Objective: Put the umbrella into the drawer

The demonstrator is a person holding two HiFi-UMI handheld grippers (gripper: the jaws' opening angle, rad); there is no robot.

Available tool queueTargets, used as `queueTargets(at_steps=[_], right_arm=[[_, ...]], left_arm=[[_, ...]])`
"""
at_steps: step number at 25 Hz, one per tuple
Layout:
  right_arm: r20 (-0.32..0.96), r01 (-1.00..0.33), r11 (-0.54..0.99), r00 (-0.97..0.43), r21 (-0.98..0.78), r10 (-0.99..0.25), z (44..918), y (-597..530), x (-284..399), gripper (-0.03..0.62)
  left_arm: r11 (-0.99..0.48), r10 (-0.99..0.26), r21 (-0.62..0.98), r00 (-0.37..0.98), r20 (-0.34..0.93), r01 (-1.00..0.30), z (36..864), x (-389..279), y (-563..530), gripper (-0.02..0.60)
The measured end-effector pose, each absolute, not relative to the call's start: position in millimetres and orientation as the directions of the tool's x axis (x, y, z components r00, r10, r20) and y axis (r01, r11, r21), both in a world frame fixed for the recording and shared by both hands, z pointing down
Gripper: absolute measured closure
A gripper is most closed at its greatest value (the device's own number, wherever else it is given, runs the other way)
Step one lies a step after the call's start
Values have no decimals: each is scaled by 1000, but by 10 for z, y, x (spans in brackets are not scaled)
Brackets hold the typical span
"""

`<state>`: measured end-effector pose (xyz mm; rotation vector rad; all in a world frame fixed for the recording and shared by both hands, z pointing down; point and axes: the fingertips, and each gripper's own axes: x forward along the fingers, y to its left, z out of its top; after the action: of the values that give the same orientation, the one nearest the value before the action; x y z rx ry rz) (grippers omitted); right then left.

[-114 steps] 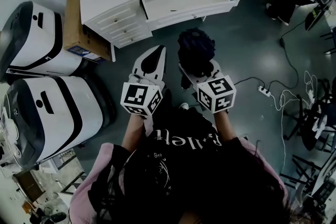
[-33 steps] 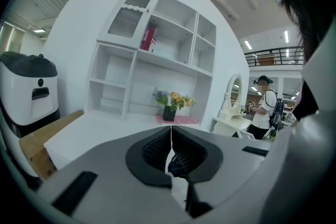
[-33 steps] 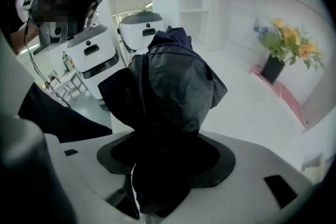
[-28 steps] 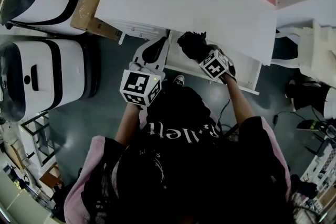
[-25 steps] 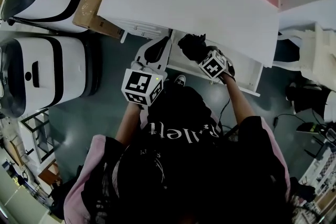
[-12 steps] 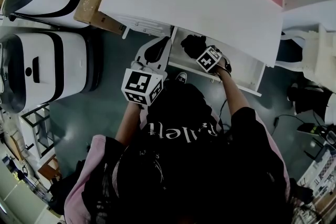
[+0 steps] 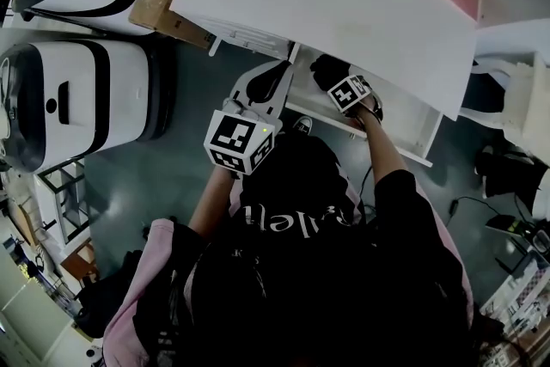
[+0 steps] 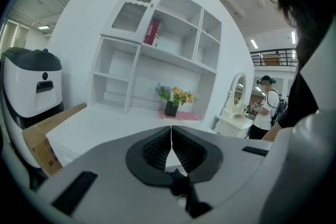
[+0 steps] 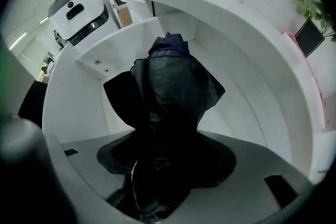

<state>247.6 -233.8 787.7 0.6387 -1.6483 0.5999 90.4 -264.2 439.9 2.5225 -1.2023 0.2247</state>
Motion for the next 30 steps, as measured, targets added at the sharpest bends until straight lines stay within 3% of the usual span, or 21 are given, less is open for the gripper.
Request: queueTargets(at_steps=[22, 30], right_arm=[[981, -545, 826, -35, 141, -190, 7798, -2363, 2607, 313], [924, -706, 686, -122, 177, -363, 7053, -2431, 2507, 313]], left_arm=[[-610, -693, 216, 645, 321, -763, 4470, 823, -2589, 565], [-645, -665, 229, 683, 302, -729, 4422, 755, -2598, 565]])
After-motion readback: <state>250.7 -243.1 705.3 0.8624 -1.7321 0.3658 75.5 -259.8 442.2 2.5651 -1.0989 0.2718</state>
